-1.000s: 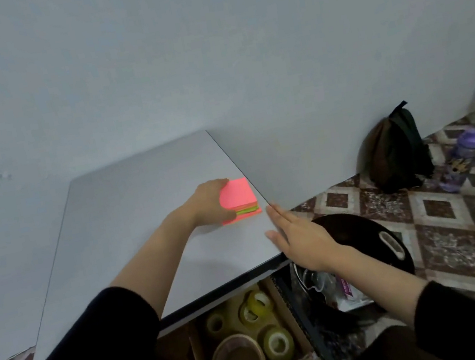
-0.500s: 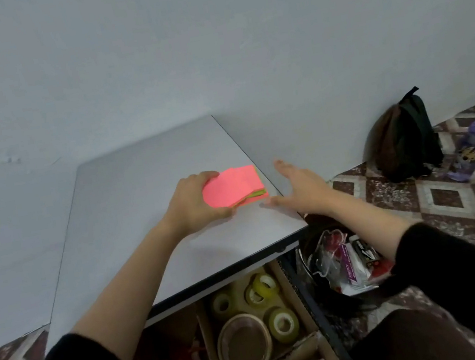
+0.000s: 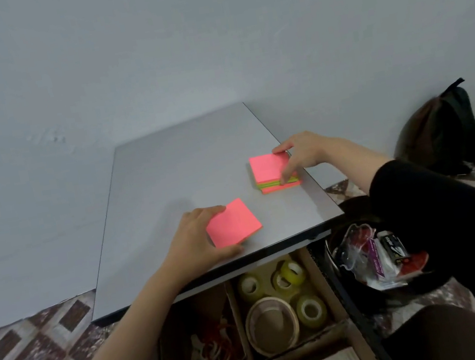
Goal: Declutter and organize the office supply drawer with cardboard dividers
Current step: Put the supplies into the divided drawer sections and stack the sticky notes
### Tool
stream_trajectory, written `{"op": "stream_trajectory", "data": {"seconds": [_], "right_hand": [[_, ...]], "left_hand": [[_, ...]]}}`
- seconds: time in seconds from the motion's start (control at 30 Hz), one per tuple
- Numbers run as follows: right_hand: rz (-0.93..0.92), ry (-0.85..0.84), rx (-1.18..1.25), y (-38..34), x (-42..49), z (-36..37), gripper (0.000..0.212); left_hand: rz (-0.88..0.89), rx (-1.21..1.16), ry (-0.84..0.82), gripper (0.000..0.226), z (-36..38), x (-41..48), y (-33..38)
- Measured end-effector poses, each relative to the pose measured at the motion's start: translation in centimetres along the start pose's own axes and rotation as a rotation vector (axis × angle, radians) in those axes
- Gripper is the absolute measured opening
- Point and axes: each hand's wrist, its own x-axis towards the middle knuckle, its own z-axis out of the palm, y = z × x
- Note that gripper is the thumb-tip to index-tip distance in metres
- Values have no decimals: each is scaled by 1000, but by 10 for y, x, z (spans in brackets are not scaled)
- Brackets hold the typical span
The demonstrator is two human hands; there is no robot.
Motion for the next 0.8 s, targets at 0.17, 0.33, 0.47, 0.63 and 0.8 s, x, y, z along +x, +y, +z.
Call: {"op": "stream_trajectory", "data": {"seconds": [0.17,0.33,0.47,0.63,0.8], "right_hand": [[-38,106,-11,-2,-7,3,77],[-108,201,115,2,-26,5,68],[-109,245,306,7,-53,15,58],[-164,118,611,13,-117,31,37],[-208,-74,634,17,-167,65,39]], "left_hand": [[13,1,10,103,-1,-3,5],[30,-63,50,98,-1,-17,16],[86,-148,37,84,6,-45,33],[103,-201,-91,68,28,-94,50],[85,-286,-232,69,53,-139,58]]}}
